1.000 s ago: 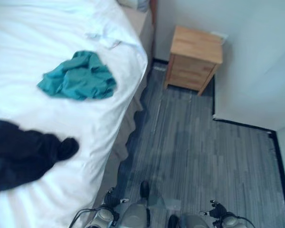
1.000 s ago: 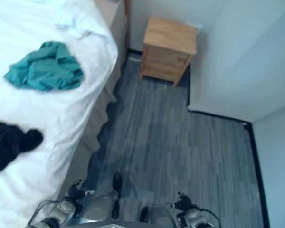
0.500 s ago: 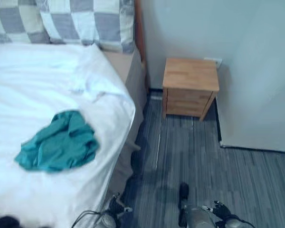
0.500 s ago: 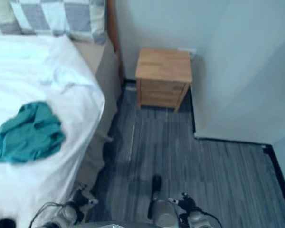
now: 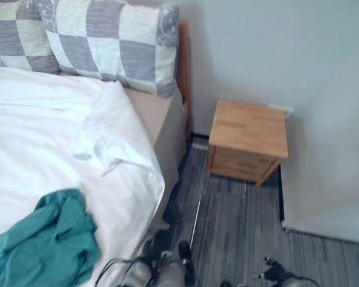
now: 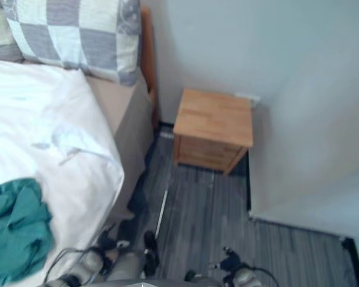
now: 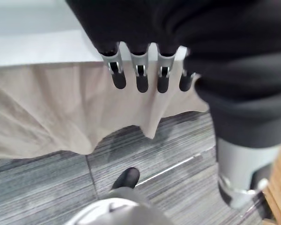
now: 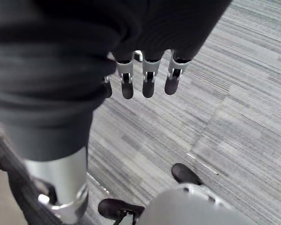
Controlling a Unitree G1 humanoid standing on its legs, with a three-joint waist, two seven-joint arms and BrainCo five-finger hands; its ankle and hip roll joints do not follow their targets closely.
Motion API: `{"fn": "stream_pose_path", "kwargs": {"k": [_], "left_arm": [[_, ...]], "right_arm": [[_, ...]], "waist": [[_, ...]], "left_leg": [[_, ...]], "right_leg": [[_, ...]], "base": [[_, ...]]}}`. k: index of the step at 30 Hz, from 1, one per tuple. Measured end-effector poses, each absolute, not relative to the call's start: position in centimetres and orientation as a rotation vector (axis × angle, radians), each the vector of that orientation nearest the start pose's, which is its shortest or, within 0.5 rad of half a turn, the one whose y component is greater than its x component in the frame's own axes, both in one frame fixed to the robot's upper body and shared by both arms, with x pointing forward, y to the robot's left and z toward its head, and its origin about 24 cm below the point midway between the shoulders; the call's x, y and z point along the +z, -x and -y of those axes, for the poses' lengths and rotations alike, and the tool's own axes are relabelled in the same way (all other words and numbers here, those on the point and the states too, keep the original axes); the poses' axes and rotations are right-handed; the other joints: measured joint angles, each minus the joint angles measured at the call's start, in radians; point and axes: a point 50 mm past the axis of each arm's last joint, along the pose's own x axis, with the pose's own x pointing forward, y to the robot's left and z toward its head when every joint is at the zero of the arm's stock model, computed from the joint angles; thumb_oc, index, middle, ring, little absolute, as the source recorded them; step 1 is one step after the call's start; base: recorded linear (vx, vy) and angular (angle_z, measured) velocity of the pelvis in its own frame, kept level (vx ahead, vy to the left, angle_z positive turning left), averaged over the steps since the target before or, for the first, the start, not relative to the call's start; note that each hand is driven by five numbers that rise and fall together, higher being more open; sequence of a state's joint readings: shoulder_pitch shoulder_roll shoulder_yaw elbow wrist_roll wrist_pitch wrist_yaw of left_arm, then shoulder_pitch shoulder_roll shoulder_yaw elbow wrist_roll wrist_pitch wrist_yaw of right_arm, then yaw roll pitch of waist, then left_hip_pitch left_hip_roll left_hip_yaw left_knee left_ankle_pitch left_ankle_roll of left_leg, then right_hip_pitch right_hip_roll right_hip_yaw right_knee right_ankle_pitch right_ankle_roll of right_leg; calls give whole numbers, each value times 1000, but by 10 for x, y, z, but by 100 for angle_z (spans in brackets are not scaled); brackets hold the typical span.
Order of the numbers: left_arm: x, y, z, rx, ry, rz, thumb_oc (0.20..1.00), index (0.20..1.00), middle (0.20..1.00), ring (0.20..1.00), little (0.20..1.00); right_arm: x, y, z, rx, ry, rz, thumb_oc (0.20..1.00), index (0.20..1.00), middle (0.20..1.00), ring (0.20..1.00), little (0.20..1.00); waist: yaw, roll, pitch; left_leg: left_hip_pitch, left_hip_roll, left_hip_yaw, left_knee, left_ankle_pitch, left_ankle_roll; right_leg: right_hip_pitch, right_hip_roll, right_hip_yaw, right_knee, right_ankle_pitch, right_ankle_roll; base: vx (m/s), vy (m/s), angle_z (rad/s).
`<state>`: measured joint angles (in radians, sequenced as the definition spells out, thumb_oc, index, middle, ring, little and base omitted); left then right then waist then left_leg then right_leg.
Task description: Tidy up the quilt and then pick up the clothes from the bed and put them into the laundry hamper.
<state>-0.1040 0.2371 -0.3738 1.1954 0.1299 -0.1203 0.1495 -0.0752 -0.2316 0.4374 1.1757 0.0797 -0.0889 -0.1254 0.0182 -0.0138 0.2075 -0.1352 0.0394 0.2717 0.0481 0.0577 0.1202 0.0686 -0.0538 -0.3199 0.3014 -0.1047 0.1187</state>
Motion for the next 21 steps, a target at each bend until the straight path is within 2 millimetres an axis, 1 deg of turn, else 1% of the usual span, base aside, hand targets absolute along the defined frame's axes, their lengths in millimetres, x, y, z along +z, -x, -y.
{"fn": "stream_pose_path", "kwargs": {"k": [1,2,3,4,5,6,7,8,9,10,11,12,13,14,15,16,17,18,19,20,21], "left_arm": [[-147,-144,-209,-155,-620,-955,1000,1000,1000,1000,1000],[-148,-144,-210,-152,-624,-962,1000,1000,1000,1000,1000],[-147,-145,-212,-150,-630,-960,1000,1000,1000,1000,1000],[-146,-146,-212,-160,-637,-948,1000,1000,1000,1000,1000],[-145,-149,-210,-163,-632,-934,1000,1000,1000,1000,1000],[-146,-149,-206,-179,-630,-925,1000,1000,1000,1000,1000],[-146,-150,-203,-183,-623,-919,1000,1000,1000,1000,1000],[-147,-146,-203,-183,-618,-922,1000,1000,1000,1000,1000],[-149,-138,-207,-168,-611,-954,1000,1000,1000,1000,1000],[-150,-138,-211,-158,-613,-963,1000,1000,1000,1000,1000],[-149,-139,-213,-145,-610,-967,1000,1000,1000,1000,1000],[-148,-139,-220,-116,-609,-974,1000,1000,1000,1000,1000],[-146,-142,-224,-105,-623,-970,1000,1000,1000,1000,1000],[-143,-142,-234,-89,-646,-966,1000,1000,1000,1000,1000],[-141,-134,-252,-66,-679,-985,1000,1000,1000,1000,1000],[-140,-129,-259,-48,-683,-990,1000,1000,1000,1000,1000],[-141,-117,-271,22,-660,-1026,1000,1000,1000,1000,1000],[-143,-105,-273,46,-637,-1051,1000,1000,1000,1000,1000],[-143,-106,-271,41,-634,-1043,1000,1000,1000,1000,1000],[-146,-98,-267,36,-613,-1051,1000,1000,1000,1000,1000],[-148,-96,-258,21,-589,-1047,1000,1000,1000,1000,1000]], "right_arm": [[-152,-133,202,103,451,-1006,1000,1000,1000,1000,1000],[-151,-132,203,101,453,-1003,1000,1000,1000,1000,1000],[-150,-134,203,100,453,-995,1000,1000,1000,1000,1000],[-147,-141,204,95,451,-969,1000,1000,1000,1000,1000],[-146,-143,204,95,452,-956,1000,1000,1000,1000,1000],[-139,-158,204,89,452,-903,1000,1000,1000,1000,1000],[-137,-161,205,88,459,-886,1000,1000,1000,1000,1000],[-130,-177,205,96,484,-833,1000,1000,1000,1000,1000],[-119,-194,204,124,557,-759,1000,1000,1000,1000,1000],[-112,-206,203,139,600,-713,1000,1000,1000,1000,1000],[-106,-212,203,156,641,-676,1000,1000,1000,1000,1000],[-88,-233,198,185,693,-572,1000,1000,1000,1000,1000],[-71,-246,190,237,738,-457,1000,1000,1000,1000,1000],[-65,-250,186,249,745,-415,1000,1000,1000,1000,1000],[-50,-266,174,255,731,-333,1000,1000,1000,1000,1000],[-46,-271,169,259,727,-315,1000,1000,1000,1000,1000],[-18,-299,151,272,742,-205,1000,1000,1000,1000,1000],[16,-320,138,289,766,-64,1000,1000,1000,1000,1000],[33,-329,134,285,775,17,1000,1000,1000,1000,1000],[68,-344,128,259,790,152,1000,1000,1000,1000,1000],[81,-350,130,248,810,197,1000,1000,1000,1000,1000]], "waist": [[-1,5,6],[-8,4,8],[-6,6,10],[10,4,12],[-4,4,15],[5,2,19],[1,-1,21],[20,-3,22],[28,-3,22],[35,2,26],[17,5,30],[21,32,44],[-8,41,49],[-10,26,47],[7,-38,34],[18,-70,26],[41,-65,22],[36,-27,12],[44,-22,11],[68,-26,17],[67,-37,16]], "left_leg": [[46,-14,-51,-42,0,5],[68,-24,-96,-59,1,5],[108,-41,-161,-93,4,4],[133,-55,-209,-114,-2,-5],[137,-59,-234,-117,4,0],[151,-78,-328,-123,0,-16],[153,-79,-339,-123,1,-10],[163,-84,-390,-125,-11,-20],[167,-87,-446,-121,-26,-30],[176,-85,-508,-127,-44,-50],[175,-79,-533,-126,-54,-46],[190,-54,-633,-124,-49,-63],[188,-16,-680,-106,-62,-83],[192,-20,-685,-100,-68,-96],[218,-39,-705,-105,-94,-134],[232,-48,-720,-111,-110,-149],[227,18,-742,-113,-107,-185],[209,88,-751,-103,-155,-195],[203,114,-722,-93,-163,-221],[168,128,-671,-61,-122,-277],[156,125,-643,-48,-115,-283]], "right_leg": [[-65,-9,6,167,3,22],[-98,-9,20,251,-3,11],[-137,-1,34,273,-10,4],[-175,9,56,257,-19,-11],[-186,7,77,216,-27,-25],[-214,12,105,123,-31,-31],[-217,7,121,58,-26,-31],[-230,-2,161,-83,-13,-20],[-214,-19,201,-251,38,-12],[-205,-31,251,-356,78,-9],[-210,-41,301,-396,106,-9],[-206,-43,366,-397,160,5],[-194,-31,419,-396,200,-7],[-185,-46,420,-395,246,-18],[-150,-99,406,-395,279,-30],[-136,-120,395,-395,271,-37],[-117,-69,358,-395,228,-31],[-123,-2,334,-395,218,-45],[-135,26,321,-395,239,-56],[-137,44,289,-391,241,-90],[-131,47,278,-388,254,-97]], "base": [[233,-18,107],[251,-67,154],[254,-125,160],[294,-199,165],[276,-224,172],[315,-295,168],[296,-293,172],[391,-343,137],[417,-318,128],[464,-364,120],[386,-384,147],[355,-400,206],[205,-261,203],[330,-418,206],[284,-455,140],[401,-648,123],[257,-468,65],[241,-384,47],[122,-190,44],[25,-191,51],[-40,-147,82]]}}
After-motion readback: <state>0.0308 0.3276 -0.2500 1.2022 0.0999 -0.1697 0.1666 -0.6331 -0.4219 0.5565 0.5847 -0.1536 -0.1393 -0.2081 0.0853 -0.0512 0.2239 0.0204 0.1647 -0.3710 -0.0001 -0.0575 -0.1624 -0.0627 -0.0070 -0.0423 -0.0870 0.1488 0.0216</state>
